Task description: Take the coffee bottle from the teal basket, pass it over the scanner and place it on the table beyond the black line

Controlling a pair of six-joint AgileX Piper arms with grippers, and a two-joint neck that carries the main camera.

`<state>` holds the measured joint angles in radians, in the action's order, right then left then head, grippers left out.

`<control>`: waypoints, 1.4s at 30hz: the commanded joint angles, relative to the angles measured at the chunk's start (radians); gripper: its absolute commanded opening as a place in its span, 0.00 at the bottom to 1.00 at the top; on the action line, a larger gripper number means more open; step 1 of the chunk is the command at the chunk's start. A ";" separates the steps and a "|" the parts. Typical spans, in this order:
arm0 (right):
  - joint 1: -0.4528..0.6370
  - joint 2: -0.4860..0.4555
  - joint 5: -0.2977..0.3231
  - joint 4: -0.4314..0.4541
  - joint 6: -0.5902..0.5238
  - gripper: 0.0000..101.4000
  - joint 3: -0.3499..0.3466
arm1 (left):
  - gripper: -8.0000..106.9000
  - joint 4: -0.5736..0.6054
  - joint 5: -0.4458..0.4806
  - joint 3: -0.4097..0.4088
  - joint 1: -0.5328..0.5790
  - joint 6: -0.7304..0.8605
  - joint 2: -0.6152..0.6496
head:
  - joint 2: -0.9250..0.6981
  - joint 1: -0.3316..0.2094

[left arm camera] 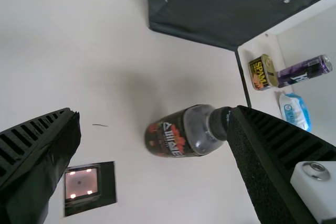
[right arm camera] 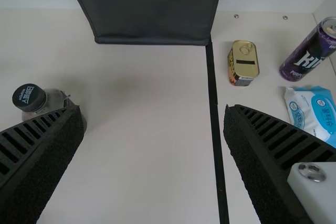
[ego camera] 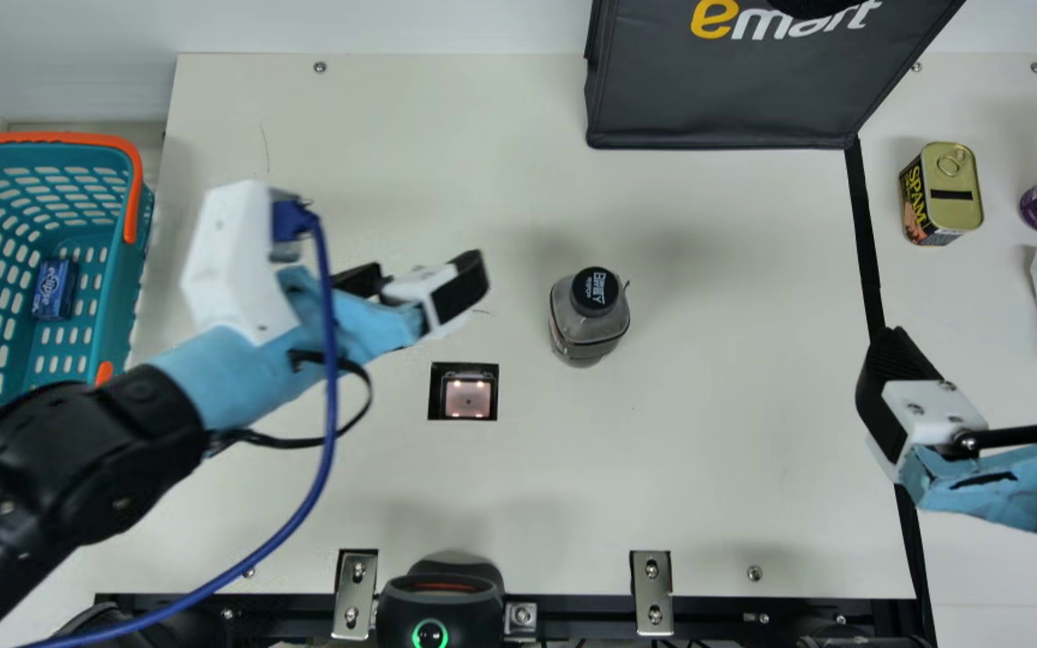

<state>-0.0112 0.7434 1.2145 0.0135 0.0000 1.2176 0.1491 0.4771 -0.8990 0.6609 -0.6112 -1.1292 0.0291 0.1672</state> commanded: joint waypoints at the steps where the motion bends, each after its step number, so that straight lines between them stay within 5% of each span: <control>1: 0.000 0.000 0.000 0.000 0.000 0.94 0.000 | 0.85 0.084 0.033 0.012 -0.071 0.182 0.058 | -0.002 -0.029; 9: 0.000 0.000 0.000 0.000 0.000 0.94 0.000 | 0.85 0.205 0.196 0.026 -0.304 0.460 0.193 | -0.002 -0.029; 25: 0.000 0.000 0.000 0.000 0.000 0.94 0.000 | 0.85 0.139 0.509 -0.064 -0.683 0.786 0.309 | -0.002 -0.029; 42: -0.037 0.019 0.005 -0.034 -0.004 0.94 -0.009 | 0.85 0.139 0.511 -0.062 -0.684 0.787 0.308 | -0.002 -0.029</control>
<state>-0.0344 0.7554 1.2171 -0.0073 -0.0082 1.2123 0.2876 0.9883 -0.9611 -0.0229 0.1761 -0.8214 0.0291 0.1672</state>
